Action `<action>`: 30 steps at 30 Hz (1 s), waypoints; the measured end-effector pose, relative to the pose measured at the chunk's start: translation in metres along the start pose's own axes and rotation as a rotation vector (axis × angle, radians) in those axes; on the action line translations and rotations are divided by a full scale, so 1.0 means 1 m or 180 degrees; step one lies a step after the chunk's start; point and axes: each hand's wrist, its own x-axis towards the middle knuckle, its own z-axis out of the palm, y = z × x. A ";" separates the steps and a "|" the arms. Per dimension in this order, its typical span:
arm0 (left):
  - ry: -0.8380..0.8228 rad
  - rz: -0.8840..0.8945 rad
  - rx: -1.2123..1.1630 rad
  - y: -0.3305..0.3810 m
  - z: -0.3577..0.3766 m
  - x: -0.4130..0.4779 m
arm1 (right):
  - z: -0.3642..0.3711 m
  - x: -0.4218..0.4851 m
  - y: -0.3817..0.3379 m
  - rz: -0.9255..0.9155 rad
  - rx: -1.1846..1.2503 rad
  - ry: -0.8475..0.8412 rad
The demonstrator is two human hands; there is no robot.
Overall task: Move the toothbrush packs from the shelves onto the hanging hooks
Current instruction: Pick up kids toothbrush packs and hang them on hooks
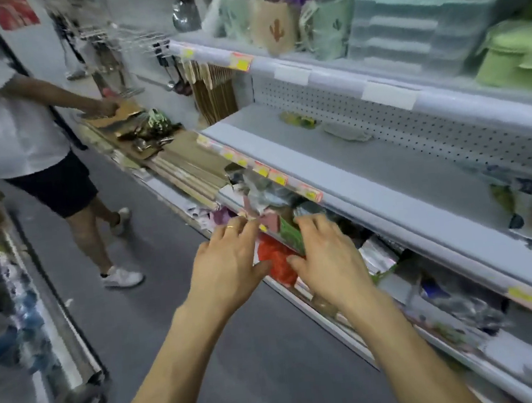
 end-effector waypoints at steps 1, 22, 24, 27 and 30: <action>0.0011 0.0125 0.0024 -0.009 0.000 0.020 | 0.002 0.014 0.000 0.0099 -0.0048 0.0035; -0.0122 0.1370 -0.0049 -0.108 0.135 0.396 | 0.094 0.295 0.151 0.1349 -0.0262 0.0227; -0.0164 0.1477 -0.0022 -0.108 0.152 0.427 | 0.105 0.320 0.169 0.1444 -0.0340 0.0188; -0.0080 0.1628 -0.0023 -0.105 0.179 0.472 | 0.120 0.361 0.199 0.1542 -0.0422 0.0245; -0.0052 0.1731 -0.0099 -0.102 0.203 0.508 | 0.130 0.399 0.224 0.1620 -0.0531 0.0312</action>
